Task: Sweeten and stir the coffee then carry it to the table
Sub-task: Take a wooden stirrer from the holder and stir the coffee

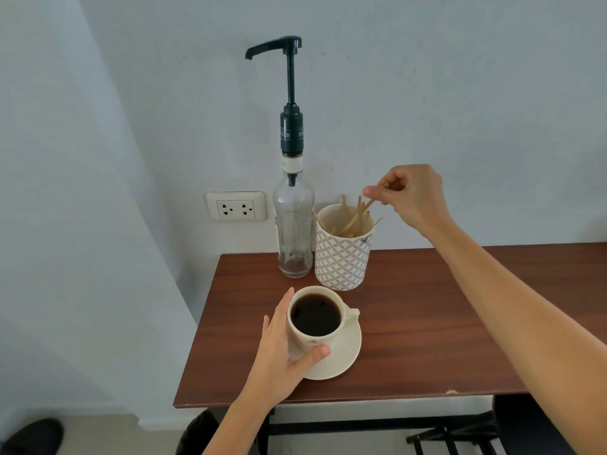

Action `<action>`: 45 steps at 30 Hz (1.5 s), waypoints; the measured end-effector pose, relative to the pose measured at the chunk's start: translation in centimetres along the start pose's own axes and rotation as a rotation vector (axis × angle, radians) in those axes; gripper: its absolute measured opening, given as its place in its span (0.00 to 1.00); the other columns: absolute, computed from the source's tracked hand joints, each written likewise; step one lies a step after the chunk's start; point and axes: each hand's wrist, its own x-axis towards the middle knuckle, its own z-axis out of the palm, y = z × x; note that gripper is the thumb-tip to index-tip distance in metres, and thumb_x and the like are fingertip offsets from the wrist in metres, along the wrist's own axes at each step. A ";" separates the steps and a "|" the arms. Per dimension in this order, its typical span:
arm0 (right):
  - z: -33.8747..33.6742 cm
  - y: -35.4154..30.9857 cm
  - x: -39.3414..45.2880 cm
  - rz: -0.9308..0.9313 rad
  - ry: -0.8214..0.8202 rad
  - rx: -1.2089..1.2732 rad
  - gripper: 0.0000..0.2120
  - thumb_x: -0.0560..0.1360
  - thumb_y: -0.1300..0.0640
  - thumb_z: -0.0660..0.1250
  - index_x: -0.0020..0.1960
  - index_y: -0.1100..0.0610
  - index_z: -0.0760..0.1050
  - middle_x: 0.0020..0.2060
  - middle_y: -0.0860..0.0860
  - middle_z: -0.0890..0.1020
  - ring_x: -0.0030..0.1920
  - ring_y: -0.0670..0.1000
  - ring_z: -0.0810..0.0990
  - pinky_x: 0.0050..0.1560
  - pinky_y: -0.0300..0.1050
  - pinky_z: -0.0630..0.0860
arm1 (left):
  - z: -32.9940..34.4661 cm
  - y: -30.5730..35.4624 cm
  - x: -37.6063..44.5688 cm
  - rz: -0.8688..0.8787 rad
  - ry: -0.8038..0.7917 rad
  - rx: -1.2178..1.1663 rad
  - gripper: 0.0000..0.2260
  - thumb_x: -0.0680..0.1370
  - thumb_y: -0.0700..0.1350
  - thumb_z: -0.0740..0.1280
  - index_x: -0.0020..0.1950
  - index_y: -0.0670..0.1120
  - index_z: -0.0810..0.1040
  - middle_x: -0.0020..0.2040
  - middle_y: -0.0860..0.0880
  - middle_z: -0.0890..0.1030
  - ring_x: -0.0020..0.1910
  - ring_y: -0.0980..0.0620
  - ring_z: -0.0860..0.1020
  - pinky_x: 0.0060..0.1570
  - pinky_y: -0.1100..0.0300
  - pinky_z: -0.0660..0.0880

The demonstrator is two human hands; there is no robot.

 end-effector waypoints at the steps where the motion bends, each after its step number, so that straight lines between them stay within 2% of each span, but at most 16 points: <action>1: -0.3 -0.4 0.0 0.005 0.028 0.021 0.13 0.69 0.52 0.79 0.38 0.62 0.82 0.29 0.53 0.83 0.25 0.39 0.77 0.30 0.31 0.73 | 0.0 0.0 0.0 0.009 0.000 0.002 0.38 0.66 0.72 0.70 0.69 0.79 0.51 0.72 0.72 0.64 0.76 0.63 0.61 0.78 0.37 0.51; 4: -2.0 -2.7 -0.6 -0.086 0.215 0.072 0.11 0.72 0.52 0.75 0.38 0.59 0.80 0.32 0.57 0.85 0.32 0.52 0.84 0.36 0.49 0.80 | -0.1 0.1 -0.2 0.034 -0.001 -0.008 0.37 0.67 0.72 0.70 0.70 0.79 0.51 0.74 0.67 0.66 0.77 0.63 0.60 0.78 0.36 0.47; 5: -2.9 -3.9 -1.2 -0.152 0.303 0.115 0.10 0.73 0.52 0.74 0.38 0.56 0.79 0.31 0.55 0.85 0.32 0.53 0.84 0.35 0.51 0.80 | -0.1 0.2 -0.2 0.034 -0.004 -0.008 0.37 0.67 0.73 0.69 0.69 0.79 0.51 0.74 0.67 0.66 0.76 0.65 0.59 0.78 0.36 0.47; 7: -4.8 -6.4 -3.0 -0.265 0.408 0.261 0.08 0.75 0.54 0.72 0.38 0.51 0.76 0.31 0.48 0.85 0.32 0.49 0.84 0.31 0.46 0.78 | -0.2 0.5 -0.2 0.024 -0.015 -0.002 0.36 0.67 0.73 0.69 0.67 0.81 0.50 0.73 0.69 0.65 0.75 0.69 0.58 0.78 0.36 0.49; 9: -5.3 -7.8 -5.5 -0.298 0.322 0.363 0.09 0.76 0.55 0.72 0.39 0.50 0.75 0.30 0.46 0.85 0.31 0.48 0.83 0.29 0.41 0.77 | -0.3 0.6 -0.2 0.014 -0.020 0.009 0.36 0.67 0.73 0.68 0.67 0.82 0.49 0.72 0.72 0.64 0.73 0.74 0.57 0.78 0.36 0.50; 12: -2.6 -6.5 -8.8 -0.215 0.055 0.281 0.08 0.73 0.51 0.74 0.38 0.51 0.77 0.33 0.50 0.85 0.30 0.51 0.83 0.29 0.47 0.79 | -0.4 0.7 -0.2 0.010 -0.028 0.026 0.36 0.68 0.71 0.69 0.66 0.83 0.48 0.74 0.67 0.64 0.74 0.72 0.57 0.78 0.36 0.46; 14: -0.1 -4.7 -10.3 -0.152 -0.052 0.180 0.10 0.70 0.47 0.73 0.38 0.53 0.79 0.30 0.50 0.84 0.30 0.49 0.83 0.30 0.48 0.80 | -0.5 0.7 -0.2 0.011 -0.031 0.022 0.35 0.68 0.72 0.69 0.66 0.82 0.49 0.75 0.65 0.64 0.75 0.69 0.58 0.78 0.36 0.45; 17: 2.3 -2.8 -11.5 -0.069 -0.129 0.143 0.10 0.70 0.50 0.75 0.39 0.55 0.79 0.29 0.50 0.84 0.27 0.45 0.81 0.32 0.44 0.80 | -0.5 0.5 -0.1 -0.001 -0.043 0.009 0.36 0.68 0.69 0.71 0.67 0.81 0.50 0.73 0.71 0.64 0.73 0.75 0.56 0.79 0.38 0.44; 20: 3.0 -1.7 -11.9 0.033 -0.273 0.180 0.10 0.72 0.49 0.74 0.40 0.56 0.80 0.29 0.51 0.85 0.29 0.50 0.84 0.36 0.51 0.84 | -0.4 0.1 -0.1 -0.021 -0.044 -0.004 0.40 0.70 0.65 0.74 0.73 0.71 0.52 0.69 0.79 0.63 0.71 0.78 0.57 0.79 0.38 0.45; 23: 3.2 -0.6 -12.3 0.067 -0.419 0.083 0.10 0.76 0.51 0.70 0.43 0.57 0.83 0.33 0.51 0.86 0.34 0.50 0.86 0.43 0.54 0.84 | -0.5 0.3 -0.1 -0.011 -0.027 -0.006 0.38 0.68 0.67 0.73 0.70 0.78 0.52 0.71 0.73 0.65 0.72 0.74 0.58 0.79 0.39 0.45; 25: 3.3 -0.5 -12.6 0.086 -0.437 0.108 0.11 0.78 0.53 0.68 0.44 0.58 0.83 0.33 0.52 0.86 0.35 0.50 0.86 0.42 0.51 0.85 | -0.5 0.6 -0.2 0.002 -0.011 -0.002 0.36 0.67 0.70 0.71 0.66 0.82 0.51 0.73 0.68 0.65 0.74 0.70 0.59 0.79 0.39 0.45; 28: 4.3 -1.6 -13.0 0.106 -0.446 0.212 0.09 0.78 0.56 0.68 0.44 0.60 0.84 0.33 0.54 0.86 0.35 0.51 0.86 0.40 0.44 0.84 | -0.5 0.5 -0.2 0.036 0.003 0.000 0.36 0.68 0.71 0.70 0.68 0.80 0.52 0.74 0.65 0.68 0.76 0.62 0.62 0.78 0.37 0.49; 31: 5.7 -2.4 -12.7 0.031 -0.406 0.212 0.10 0.78 0.56 0.69 0.43 0.60 0.84 0.33 0.54 0.86 0.36 0.50 0.85 0.41 0.41 0.82 | -0.5 0.3 -0.2 0.047 0.014 -0.003 0.36 0.68 0.70 0.71 0.69 0.79 0.53 0.74 0.63 0.69 0.76 0.60 0.63 0.77 0.36 0.50; 37: 5.0 -1.2 -11.5 -0.173 -0.301 -0.049 0.12 0.79 0.54 0.67 0.39 0.58 0.80 0.31 0.50 0.83 0.31 0.51 0.81 0.39 0.48 0.76 | -0.4 0.0 -0.1 0.012 0.003 0.013 0.37 0.70 0.63 0.75 0.69 0.78 0.54 0.72 0.69 0.67 0.75 0.66 0.61 0.78 0.37 0.48; 40: 3.9 -1.0 -12.1 -0.130 -0.330 -0.083 0.15 0.80 0.55 0.64 0.38 0.59 0.79 0.29 0.49 0.82 0.31 0.50 0.80 0.37 0.45 0.76 | -0.4 -0.2 0.0 0.002 0.002 0.033 0.39 0.70 0.65 0.74 0.71 0.75 0.53 0.72 0.68 0.67 0.75 0.65 0.61 0.78 0.36 0.48; 45: 5.4 -2.1 -13.1 0.032 -0.409 0.200 0.11 0.80 0.59 0.66 0.43 0.62 0.82 0.32 0.53 0.86 0.31 0.50 0.84 0.35 0.37 0.80 | -0.4 -0.4 -0.1 0.027 -0.001 0.024 0.40 0.69 0.66 0.73 0.74 0.69 0.54 0.70 0.71 0.68 0.73 0.65 0.65 0.78 0.40 0.52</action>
